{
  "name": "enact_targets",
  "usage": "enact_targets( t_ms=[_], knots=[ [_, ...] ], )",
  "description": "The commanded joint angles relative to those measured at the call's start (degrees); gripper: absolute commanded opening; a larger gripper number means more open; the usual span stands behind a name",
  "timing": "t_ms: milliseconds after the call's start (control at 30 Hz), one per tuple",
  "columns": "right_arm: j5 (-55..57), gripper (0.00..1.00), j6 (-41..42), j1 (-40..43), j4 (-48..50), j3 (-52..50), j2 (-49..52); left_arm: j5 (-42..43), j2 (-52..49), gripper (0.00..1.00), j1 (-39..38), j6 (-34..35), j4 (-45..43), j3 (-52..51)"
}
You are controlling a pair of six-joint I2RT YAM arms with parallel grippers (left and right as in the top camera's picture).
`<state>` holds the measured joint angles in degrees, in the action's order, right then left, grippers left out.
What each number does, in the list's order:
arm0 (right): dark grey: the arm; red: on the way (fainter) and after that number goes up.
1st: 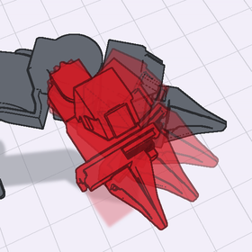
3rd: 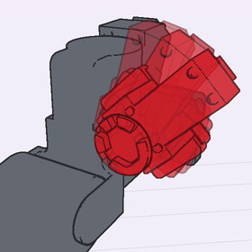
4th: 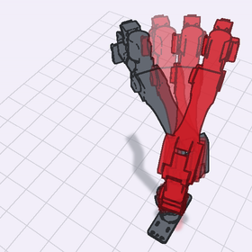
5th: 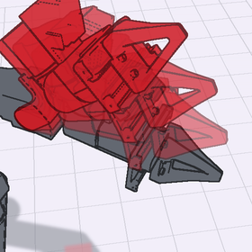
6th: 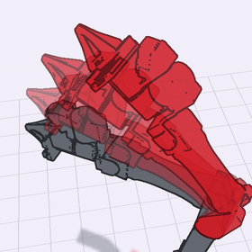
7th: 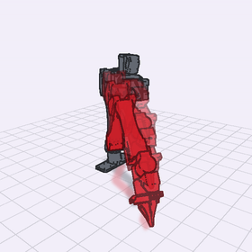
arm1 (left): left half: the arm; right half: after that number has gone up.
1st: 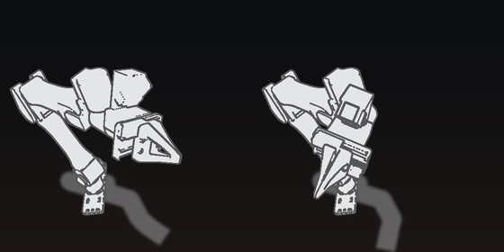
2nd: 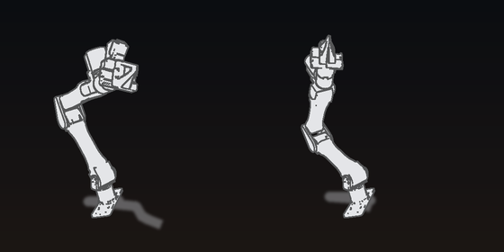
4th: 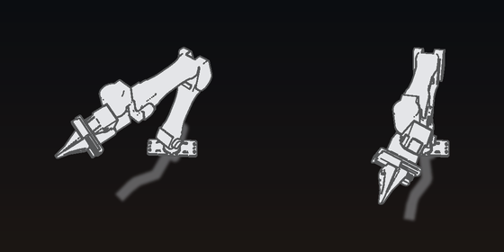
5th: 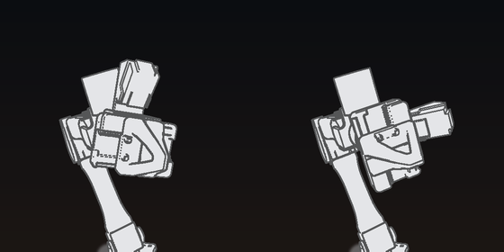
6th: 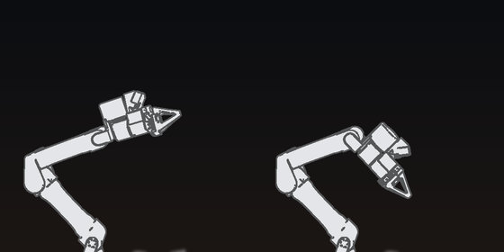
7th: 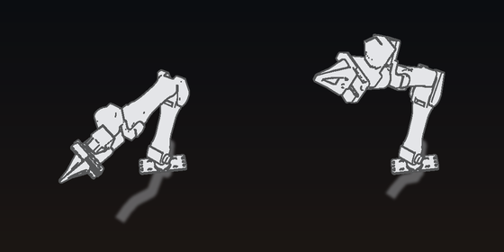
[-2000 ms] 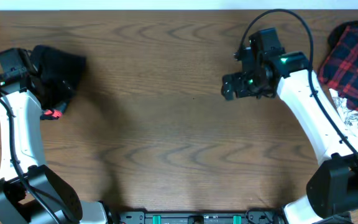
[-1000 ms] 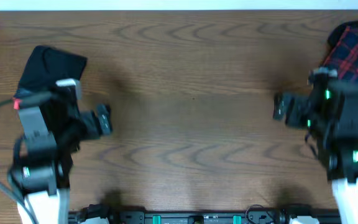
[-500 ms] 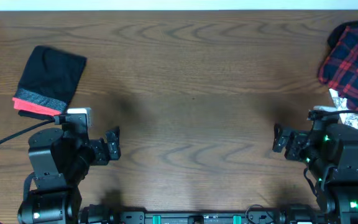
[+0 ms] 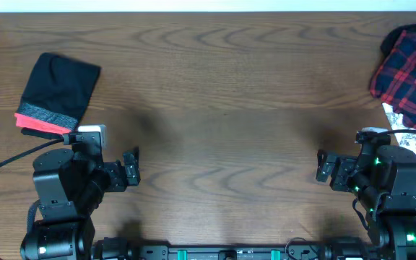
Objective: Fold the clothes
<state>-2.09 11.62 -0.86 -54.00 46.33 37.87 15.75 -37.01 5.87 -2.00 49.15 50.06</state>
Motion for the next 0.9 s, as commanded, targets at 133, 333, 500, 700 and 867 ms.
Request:
enact_targets(
  t_ms=[133,333,500,700,867],
  knots=[
    [0.59,0.99,-0.39,0.04,-3.82,-0.39,-3.91,0.11,0.0,0.98,-0.22,-1.2,0.07,-0.24],
    [0.59,0.99,-9.66,0.04,-1.95,-4.81,-15.76,0.11,0.0,0.98,-0.22,-1.2,0.07,-0.24],
    [0.22,0.99,-10.6,0.04,3.06,-13.31,-27.52,0.11,0.0,0.98,-0.22,-1.2,0.07,-0.24],
    [-1.62,0.99,-10.43,-0.02,19.06,-24.76,-37.57,0.11,0.0,0.98,-0.22,-1.2,0.09,-0.24],
    [-1.6,0.99,-14.69,-1.16,43.06,-34.95,-37.59,0.11,0.0,0.98,-0.22,-1.2,0.07,-0.24]
  ],
)
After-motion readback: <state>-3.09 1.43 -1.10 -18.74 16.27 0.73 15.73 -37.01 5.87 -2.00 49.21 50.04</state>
